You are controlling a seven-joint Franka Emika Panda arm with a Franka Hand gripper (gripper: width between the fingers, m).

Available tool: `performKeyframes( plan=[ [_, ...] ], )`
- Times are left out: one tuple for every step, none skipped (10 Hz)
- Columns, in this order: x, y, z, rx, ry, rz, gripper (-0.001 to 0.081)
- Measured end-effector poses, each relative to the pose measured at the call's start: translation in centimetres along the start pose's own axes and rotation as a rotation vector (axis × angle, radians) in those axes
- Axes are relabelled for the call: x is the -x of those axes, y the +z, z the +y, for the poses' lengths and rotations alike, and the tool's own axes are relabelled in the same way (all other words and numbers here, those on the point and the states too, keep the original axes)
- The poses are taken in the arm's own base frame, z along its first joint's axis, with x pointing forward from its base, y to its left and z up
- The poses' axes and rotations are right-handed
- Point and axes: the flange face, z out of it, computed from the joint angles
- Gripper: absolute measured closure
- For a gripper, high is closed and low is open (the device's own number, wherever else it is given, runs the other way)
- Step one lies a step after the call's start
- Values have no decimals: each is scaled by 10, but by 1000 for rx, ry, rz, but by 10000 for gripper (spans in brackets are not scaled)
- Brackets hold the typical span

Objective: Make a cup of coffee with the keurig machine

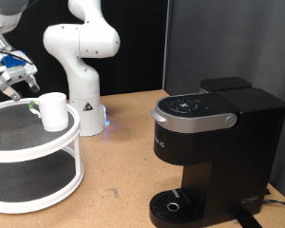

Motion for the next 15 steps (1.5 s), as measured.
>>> performKeyframes(
  plan=[
    [1,5,3,7,-1,0,15],
    [3,11,6,9,-2,-3,3],
    [5,16,8,5,-5,-6,3],
    [6,20,9,0,-7,-6,3],
    [7,24,10,-7,-12,-7,3],
    [9,27,10,-13,-15,-7,3],
    [11,29,10,-18,-19,-7,3],
    [12,31,9,-22,-18,-8,3],
    [13,32,9,-25,-19,-9,3],
    [14,33,8,-28,-20,-9,3],
    [14,33,8,-30,-24,-8,7],
    [14,33,8,-31,-25,-8,7],
    [15,34,7,-32,-26,-8,165],
    [15,34,7,-33,-26,-9,165],
    [15,35,7,-35,-30,-9,348]
  ],
)
